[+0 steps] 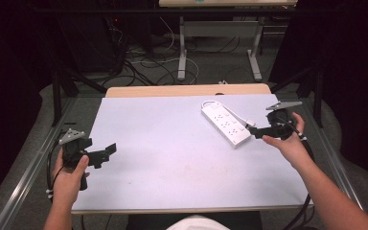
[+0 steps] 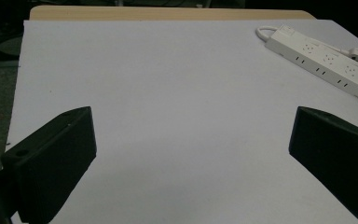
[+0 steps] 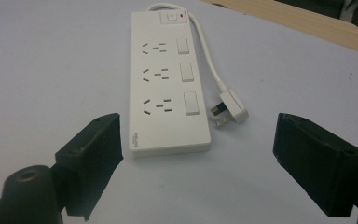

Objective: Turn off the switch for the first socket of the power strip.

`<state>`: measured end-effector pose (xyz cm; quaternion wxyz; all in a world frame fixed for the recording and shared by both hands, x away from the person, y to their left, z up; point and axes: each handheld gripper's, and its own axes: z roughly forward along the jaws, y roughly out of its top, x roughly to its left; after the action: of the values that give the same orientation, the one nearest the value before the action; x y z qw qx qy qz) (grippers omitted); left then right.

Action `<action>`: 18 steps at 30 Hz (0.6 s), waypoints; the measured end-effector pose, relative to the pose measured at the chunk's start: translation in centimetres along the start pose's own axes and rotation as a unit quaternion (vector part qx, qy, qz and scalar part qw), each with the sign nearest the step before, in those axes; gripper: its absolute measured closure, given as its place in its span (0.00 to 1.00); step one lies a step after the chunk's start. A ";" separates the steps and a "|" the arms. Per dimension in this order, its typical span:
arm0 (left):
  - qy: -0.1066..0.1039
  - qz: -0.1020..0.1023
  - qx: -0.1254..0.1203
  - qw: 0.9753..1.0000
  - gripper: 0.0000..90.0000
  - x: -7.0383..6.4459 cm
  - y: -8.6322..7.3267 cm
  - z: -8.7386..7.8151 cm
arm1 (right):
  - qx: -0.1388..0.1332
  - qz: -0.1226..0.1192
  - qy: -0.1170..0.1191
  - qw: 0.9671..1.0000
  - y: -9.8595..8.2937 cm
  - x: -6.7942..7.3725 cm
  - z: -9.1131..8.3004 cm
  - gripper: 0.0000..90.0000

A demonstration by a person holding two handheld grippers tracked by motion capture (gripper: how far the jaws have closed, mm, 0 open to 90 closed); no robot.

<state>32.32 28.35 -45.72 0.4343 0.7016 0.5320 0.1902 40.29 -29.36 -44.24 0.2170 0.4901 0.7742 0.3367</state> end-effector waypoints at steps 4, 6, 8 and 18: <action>0.001 0.000 -0.003 1.000 0.01 0.0 -0.1 0.1 | 0.007 -0.004 0.000 1.000 0.8 -0.1 0.2 0.17; 0.000 0.002 0.002 1.000 0.01 0.0 -0.1 0.2 | 0.013 -0.005 0.002 1.000 1.2 -0.1 0.3 0.17; 0.000 0.001 0.000 1.000 0.01 -0.1 -0.1 0.3 | 0.017 -0.007 0.005 1.000 1.6 -0.2 0.5 0.17; -0.002 0.004 0.001 1.000 0.01 -0.1 -0.1 0.3 | 0.042 -0.011 0.003 0.999 3.6 -0.5 1.7 0.17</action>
<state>32.40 28.14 -45.96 0.4339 0.7043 0.5289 0.1899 43.81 -28.20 -42.75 0.1976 0.4895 0.7934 0.3030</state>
